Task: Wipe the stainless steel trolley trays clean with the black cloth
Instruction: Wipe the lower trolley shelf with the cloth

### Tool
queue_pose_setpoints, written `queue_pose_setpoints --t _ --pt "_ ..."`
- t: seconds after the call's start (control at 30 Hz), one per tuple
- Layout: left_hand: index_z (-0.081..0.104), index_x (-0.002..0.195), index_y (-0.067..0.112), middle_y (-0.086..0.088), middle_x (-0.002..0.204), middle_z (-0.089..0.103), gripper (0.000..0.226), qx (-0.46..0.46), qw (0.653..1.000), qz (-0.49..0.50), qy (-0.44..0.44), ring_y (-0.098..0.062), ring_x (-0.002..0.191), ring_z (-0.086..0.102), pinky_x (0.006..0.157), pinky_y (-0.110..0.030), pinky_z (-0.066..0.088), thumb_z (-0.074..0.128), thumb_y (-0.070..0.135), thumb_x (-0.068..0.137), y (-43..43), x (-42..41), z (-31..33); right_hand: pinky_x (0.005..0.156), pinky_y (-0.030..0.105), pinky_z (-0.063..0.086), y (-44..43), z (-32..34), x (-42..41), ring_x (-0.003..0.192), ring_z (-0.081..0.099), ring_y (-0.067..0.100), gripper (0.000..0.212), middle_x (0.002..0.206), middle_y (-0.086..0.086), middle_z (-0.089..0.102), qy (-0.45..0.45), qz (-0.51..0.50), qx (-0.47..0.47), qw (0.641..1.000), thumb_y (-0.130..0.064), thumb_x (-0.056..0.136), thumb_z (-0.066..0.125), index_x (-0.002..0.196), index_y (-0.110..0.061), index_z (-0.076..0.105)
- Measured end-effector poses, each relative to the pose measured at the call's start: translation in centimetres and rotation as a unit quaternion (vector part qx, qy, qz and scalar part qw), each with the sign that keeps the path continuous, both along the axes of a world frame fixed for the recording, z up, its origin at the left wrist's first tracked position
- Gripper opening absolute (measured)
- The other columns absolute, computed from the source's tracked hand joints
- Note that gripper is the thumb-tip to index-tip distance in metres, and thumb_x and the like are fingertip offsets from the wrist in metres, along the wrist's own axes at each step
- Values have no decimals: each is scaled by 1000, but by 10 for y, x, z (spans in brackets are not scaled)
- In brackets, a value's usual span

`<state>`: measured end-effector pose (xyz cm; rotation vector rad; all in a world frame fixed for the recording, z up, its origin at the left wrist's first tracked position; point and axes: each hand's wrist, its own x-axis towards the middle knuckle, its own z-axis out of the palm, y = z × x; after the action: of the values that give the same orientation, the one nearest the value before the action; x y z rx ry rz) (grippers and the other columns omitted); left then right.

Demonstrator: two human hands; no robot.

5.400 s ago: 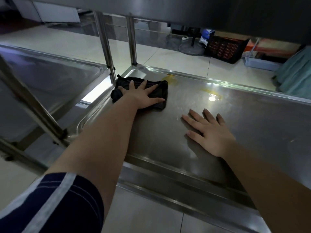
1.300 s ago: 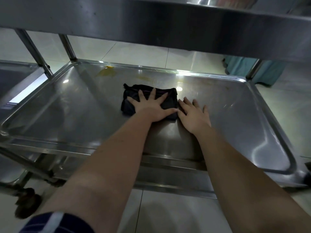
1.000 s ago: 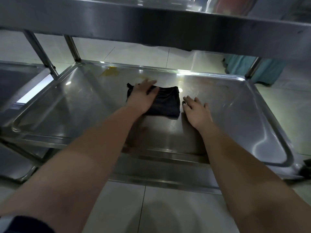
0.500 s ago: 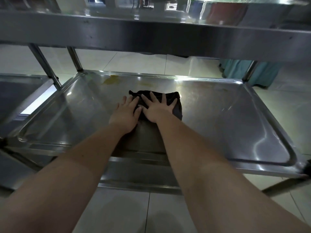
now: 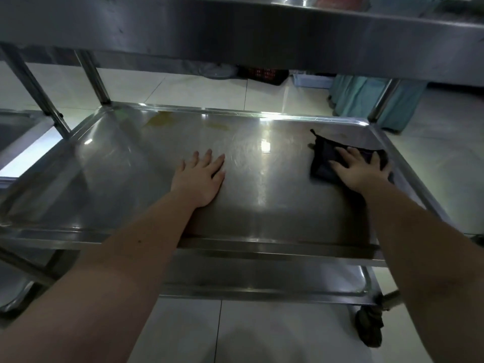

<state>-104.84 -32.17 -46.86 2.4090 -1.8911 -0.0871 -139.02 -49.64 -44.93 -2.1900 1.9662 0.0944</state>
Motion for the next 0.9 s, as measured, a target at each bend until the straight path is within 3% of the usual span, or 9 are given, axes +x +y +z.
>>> queue_pose_setpoints --t 0.1,0.27,0.37,0.53,0.7,0.8,0.9 --pt "4 155 40 3 165 2 53 5 1000 6 -1 -28 151 2 119 -50 2 11 50 103 0 -1 1 111 70 -6 -3 2 22 147 -1 44 67 163 -15 3 -7 3 -15 1000 -78 89 19 150 -53 7" --pt "6 155 41 5 165 4 53 -1 1000 18 -5 -26 151 4 120 -49 3 12 50 103 3 0 0 109 71 -8 28 0 157 146 -5 48 69 164 -12 2 -17 172 -21 985 -79 87 19 151 -52 8" --pt "10 155 40 6 165 7 54 -14 1000 26 5 -24 151 6 120 -48 3 15 51 103 6 2 -1 107 73 -12 41 0 201 147 -6 45 71 164 -11 5 -11 206 -18 978 -79 87 19 151 -52 8" --pt "12 154 42 6 164 8 53 -13 1000 16 19 -23 151 6 120 -45 2 15 52 102 7 2 1 105 76 0 6 1 124 146 6 40 70 161 -15 13 -29 133 -41 990 -80 83 24 147 -52 16" --pt "15 154 41 5 164 10 52 -13 999 23 20 -24 151 7 120 -48 2 16 52 103 4 -3 1 110 73 -2 -10 1 11 147 6 38 76 162 -17 8 -6 29 -15 999 -87 80 15 147 -54 11" --pt "15 154 40 5 164 10 52 -5 999 26 21 -25 151 7 120 -50 2 17 51 103 3 -6 2 109 73 -4 16 0 28 147 5 39 75 163 -15 5 -6 36 -29 999 -84 83 16 150 -51 9" --pt "19 154 38 5 164 12 50 -10 999 29 39 -25 151 8 120 -50 3 20 46 104 5 -6 5 107 73 -8 67 -3 86 148 0 40 73 164 -14 2 -12 103 -35 994 -81 86 17 151 -50 8"
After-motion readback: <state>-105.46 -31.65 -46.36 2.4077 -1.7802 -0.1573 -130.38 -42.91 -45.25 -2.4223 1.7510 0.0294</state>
